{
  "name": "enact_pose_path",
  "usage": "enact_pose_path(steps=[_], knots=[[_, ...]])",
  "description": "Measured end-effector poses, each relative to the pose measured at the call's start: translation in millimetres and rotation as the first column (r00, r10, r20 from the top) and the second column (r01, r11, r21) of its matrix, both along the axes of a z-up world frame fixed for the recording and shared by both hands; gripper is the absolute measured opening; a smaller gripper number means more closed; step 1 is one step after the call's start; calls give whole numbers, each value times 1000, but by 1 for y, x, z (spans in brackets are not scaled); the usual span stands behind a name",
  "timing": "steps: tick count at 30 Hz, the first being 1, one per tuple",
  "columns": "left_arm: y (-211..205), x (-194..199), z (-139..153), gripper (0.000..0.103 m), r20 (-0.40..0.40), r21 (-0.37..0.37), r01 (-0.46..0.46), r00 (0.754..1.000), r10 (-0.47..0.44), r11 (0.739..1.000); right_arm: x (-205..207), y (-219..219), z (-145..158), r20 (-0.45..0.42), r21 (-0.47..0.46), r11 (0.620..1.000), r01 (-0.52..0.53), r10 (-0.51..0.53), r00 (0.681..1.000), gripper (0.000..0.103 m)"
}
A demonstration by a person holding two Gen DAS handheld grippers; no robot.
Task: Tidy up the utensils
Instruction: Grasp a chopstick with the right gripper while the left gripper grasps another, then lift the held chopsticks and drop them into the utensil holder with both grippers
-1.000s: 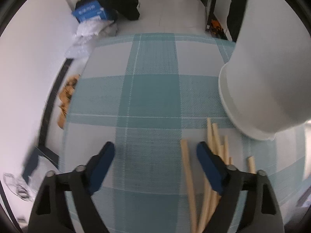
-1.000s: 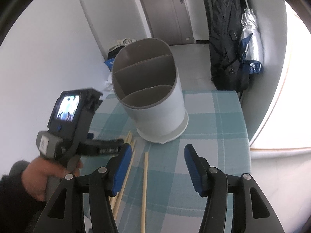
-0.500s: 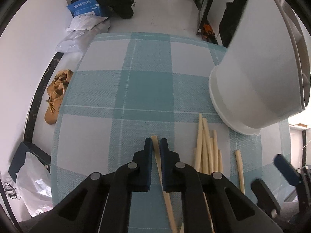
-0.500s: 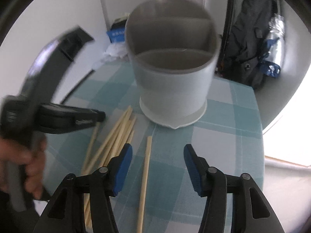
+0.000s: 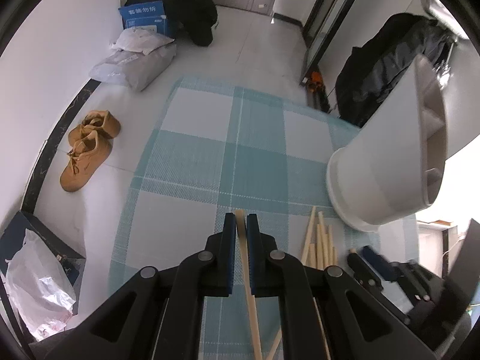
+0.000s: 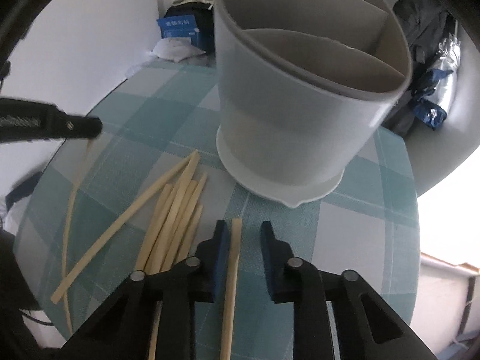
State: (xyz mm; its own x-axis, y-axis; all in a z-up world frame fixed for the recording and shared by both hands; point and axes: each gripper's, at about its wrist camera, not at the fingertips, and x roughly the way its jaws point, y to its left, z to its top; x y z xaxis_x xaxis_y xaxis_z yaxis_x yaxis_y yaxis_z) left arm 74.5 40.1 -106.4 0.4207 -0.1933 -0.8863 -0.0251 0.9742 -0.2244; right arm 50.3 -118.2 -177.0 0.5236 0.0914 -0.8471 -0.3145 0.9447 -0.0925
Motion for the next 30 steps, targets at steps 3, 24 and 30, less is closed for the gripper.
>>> enact_pose_path(steps=[3,24,30], knots=[[3,-4,10,3,42,-18,15,999,-14,1000,-2,-1,1,5,30,1000,-7,7,1000,6],[27,-2,-9,46,-22,-4,-59,998,59,998,-49,-112,99,226,588,806,66,-242,944,6],[8,10,-30,46,-62,150,-10,998,19,989,-59,-115,109,239,600,798,61,-251,938,6]])
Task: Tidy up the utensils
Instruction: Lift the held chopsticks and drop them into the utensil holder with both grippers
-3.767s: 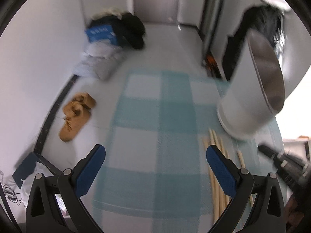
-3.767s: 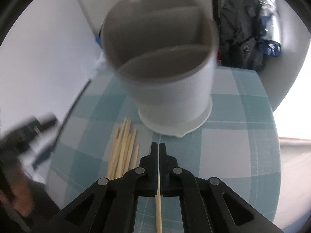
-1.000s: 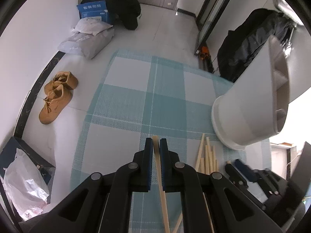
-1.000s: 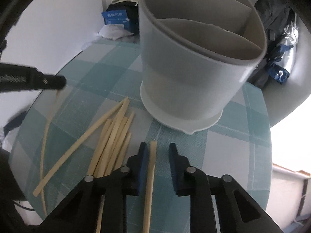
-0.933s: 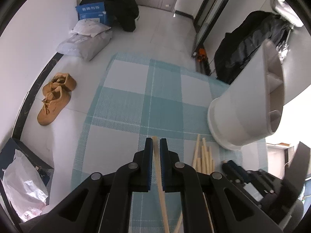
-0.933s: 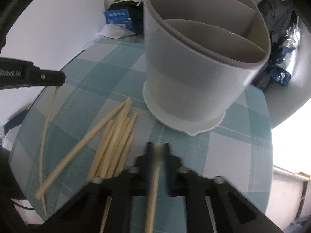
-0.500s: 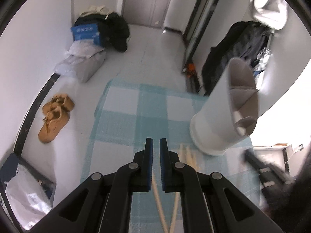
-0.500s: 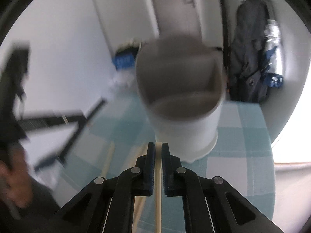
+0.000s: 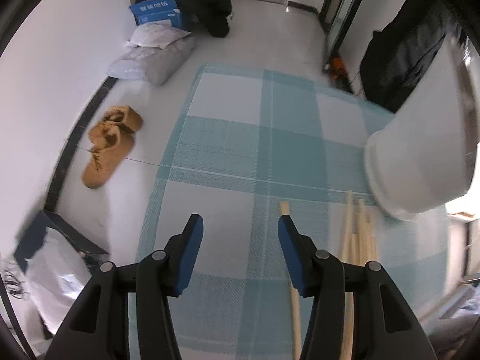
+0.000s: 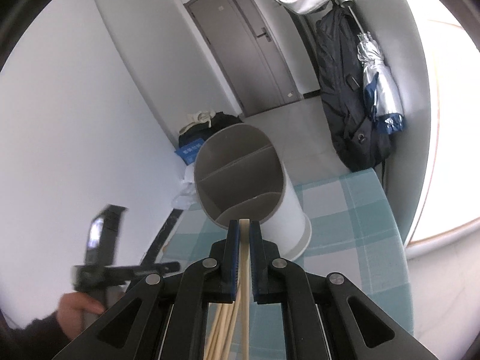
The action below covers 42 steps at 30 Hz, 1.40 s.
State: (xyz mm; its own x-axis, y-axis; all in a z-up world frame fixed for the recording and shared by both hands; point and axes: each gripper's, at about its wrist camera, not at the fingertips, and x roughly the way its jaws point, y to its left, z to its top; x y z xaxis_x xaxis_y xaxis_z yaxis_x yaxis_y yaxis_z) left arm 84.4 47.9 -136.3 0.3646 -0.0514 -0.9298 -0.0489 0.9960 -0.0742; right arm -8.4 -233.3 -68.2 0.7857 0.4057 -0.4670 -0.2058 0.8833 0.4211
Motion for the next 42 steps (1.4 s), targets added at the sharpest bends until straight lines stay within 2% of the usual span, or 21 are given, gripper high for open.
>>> enact_pose_path(steps=[5,7,11,14,17,19,20,23,24,31,37,42], knots=[[-8,2,-8,47,-19,28,26,999,-26,999,-2,-11,7,18,23,1000,10,-10,1000,6],[-8,3,-8,47,-22,9,28,999,-28,1000,-2,-14,8,21,21,1000,14,-14,1000,6],[-14,4,-8,47,-48,63,30,998,-26,998,-1,-15,8,13,20,1000,14,-14,1000,6],[-18,7,-7,47,-54,33,25,998,-23,999,-2,-14,9,12,27,1000,9,-9,1000,6],[-26,9,-8,47,-55,79,30,998,-26,996,-3,-14,11,16,29,1000,3,-4,1000,6],[-28,11,-8,46,-62,62,17,998,-14,998,-4,-13,12,19,26,1000,0,-1,1000,6],[-28,10,-8,42,-60,61,12,998,-9,998,-4,-13,12,20,22,1000,0,0,1000,6],[-27,9,-6,10,-46,60,-2,999,5,998,-5,-14,13,23,24,1000,1,-1,1000,6],[-26,10,-6,5,-52,54,-8,999,11,999,-5,-14,13,24,24,1000,3,-3,1000,6],[-25,13,-1,2,-53,1,-46,998,45,999,-7,-14,16,30,10,1000,13,-13,999,6],[-27,-6,41,2,100,-41,-20,995,24,999,-14,-5,19,60,-23,1000,13,-11,998,6],[-30,-35,86,2,266,-92,18,964,7,996,-23,4,22,86,-57,998,16,-11,996,5]])
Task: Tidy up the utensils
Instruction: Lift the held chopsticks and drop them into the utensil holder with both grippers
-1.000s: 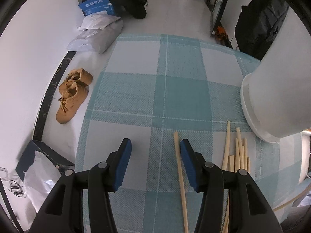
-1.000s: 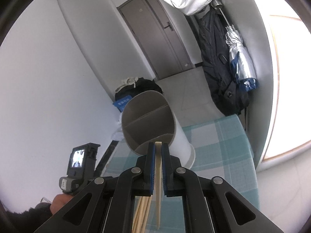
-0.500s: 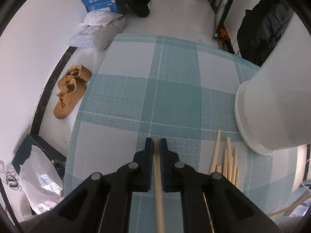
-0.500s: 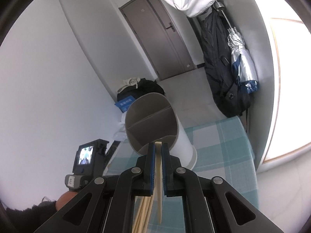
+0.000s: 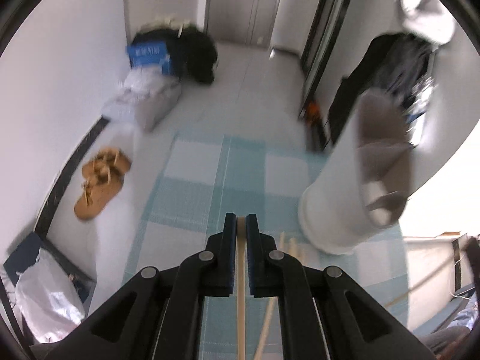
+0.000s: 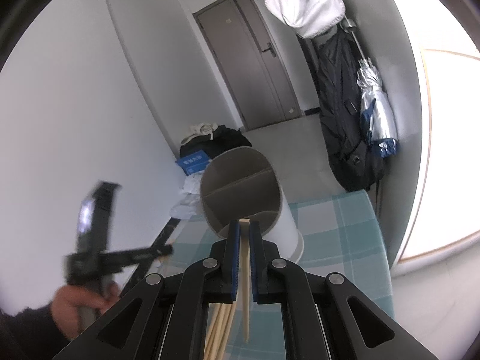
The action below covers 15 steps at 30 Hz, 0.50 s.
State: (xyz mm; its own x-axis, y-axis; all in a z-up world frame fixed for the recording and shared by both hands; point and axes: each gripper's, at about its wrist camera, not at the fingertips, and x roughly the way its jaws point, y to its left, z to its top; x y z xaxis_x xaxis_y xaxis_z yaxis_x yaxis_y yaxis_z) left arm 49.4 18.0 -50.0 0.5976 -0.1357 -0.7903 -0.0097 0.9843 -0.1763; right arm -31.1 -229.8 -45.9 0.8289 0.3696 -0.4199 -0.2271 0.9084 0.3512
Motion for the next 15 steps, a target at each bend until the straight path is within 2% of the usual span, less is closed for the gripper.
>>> enact_pose_path(steps=[3,7,12,15], knots=[[-3,-17,21,2,95,-16,18,995,-16,1000,-4,4,1,12,-9,1000,-1,1,1000,5],[-9,-38,49,2,240,-44,64,969,-52,997,-10,10,4,34,-30,1000,0,1,999,5],[-17,-41,72,2,343,-60,114,935,-87,992,-15,14,6,53,-44,999,5,-3,999,5],[-20,-39,83,2,373,-83,127,924,-87,988,-18,13,9,62,-36,999,10,-8,998,5]])
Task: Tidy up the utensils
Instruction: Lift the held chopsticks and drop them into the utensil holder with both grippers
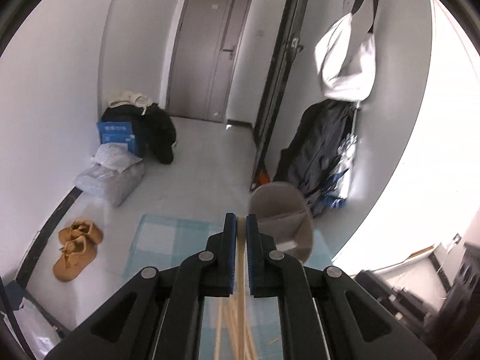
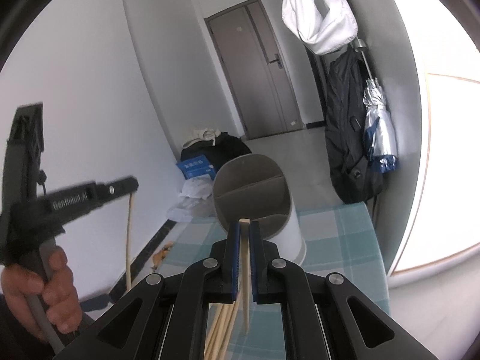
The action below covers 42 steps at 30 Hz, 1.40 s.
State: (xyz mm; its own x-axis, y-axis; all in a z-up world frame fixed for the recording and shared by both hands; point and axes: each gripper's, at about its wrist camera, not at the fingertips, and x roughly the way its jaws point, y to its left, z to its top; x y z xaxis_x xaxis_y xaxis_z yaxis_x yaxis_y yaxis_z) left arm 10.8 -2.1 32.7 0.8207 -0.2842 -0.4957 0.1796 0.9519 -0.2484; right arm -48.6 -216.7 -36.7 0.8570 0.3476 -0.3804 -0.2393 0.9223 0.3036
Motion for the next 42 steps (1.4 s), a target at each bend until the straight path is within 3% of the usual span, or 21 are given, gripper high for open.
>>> enact_pose_path(steps=[8,14,20,26,38,42], knots=[[-4,16,30,2,94,-43,17,995,-13,999,-4,-12,19,41,32,999,6,-7,999,5],[-10,36,55,2,169,-72,38,985,-26,997,3,-32,58,103,53,998,14,-19,995,5],[-16,73,71,2,239,-85,66,970,-44,994,46,-47,109,148,71,997,17,-28,989,5],[-13,103,66,2,290,-101,69,956,-36,992,93,-44,146,204,49,999,7,-16,979,5],[-28,138,28,2,339,-16,144,932,-130,989,151,-40,119,140,70,998,3,-13,990,5],[-25,135,22,2,359,-31,198,917,-174,980,163,-38,101,101,53,999,-6,0,995,5]])
